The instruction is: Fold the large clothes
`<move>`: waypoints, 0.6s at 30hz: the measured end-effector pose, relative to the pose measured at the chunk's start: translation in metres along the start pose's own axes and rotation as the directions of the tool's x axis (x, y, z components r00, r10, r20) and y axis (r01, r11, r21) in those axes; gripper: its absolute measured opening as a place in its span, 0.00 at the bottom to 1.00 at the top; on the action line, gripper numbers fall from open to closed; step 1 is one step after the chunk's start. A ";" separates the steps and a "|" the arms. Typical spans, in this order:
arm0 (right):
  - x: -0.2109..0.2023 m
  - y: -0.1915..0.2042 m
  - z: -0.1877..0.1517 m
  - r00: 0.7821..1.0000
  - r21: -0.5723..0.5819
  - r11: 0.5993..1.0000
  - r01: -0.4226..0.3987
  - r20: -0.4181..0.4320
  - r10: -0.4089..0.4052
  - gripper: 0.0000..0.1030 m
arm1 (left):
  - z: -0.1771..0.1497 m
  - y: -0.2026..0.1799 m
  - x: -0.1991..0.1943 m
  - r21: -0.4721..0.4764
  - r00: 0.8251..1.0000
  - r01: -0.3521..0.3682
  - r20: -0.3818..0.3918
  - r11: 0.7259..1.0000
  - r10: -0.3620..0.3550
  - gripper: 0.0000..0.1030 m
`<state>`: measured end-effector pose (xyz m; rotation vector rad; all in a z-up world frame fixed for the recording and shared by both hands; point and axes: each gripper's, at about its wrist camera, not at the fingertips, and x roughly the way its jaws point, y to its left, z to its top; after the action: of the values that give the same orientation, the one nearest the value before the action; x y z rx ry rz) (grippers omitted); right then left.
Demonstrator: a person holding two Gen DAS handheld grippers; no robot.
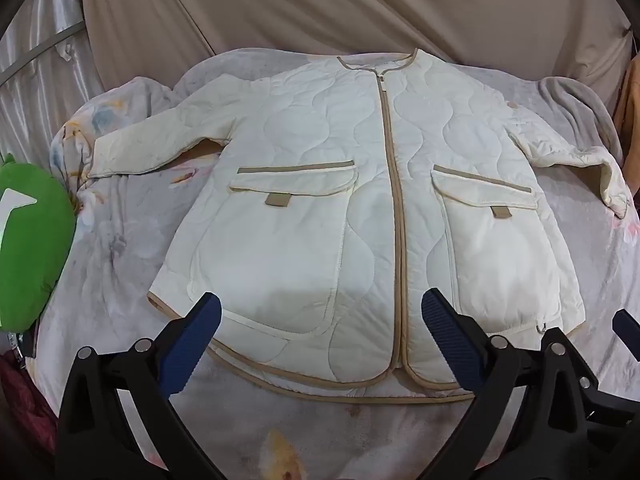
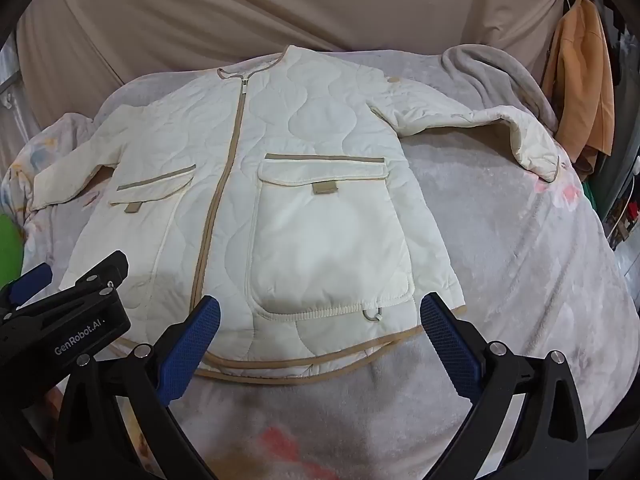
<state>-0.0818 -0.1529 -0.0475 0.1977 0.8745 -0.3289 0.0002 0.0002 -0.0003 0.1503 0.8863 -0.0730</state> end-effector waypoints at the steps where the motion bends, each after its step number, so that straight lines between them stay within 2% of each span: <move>1: 0.001 -0.001 0.000 1.000 0.004 1.000 -0.004 -0.003 0.004 0.95 | 0.000 0.000 0.000 -0.002 1.000 0.002 -0.003 1.000 -0.002 0.95; 18: 0.000 -0.006 -0.001 1.000 0.007 1.000 0.002 -0.013 -0.002 0.95 | -0.005 0.000 0.002 0.004 1.000 0.006 -0.014 1.000 -0.006 0.95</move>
<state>-0.0849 -0.1579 -0.0484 0.2059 0.8864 -0.3327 -0.0022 0.0011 -0.0045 0.1519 0.9001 -0.0791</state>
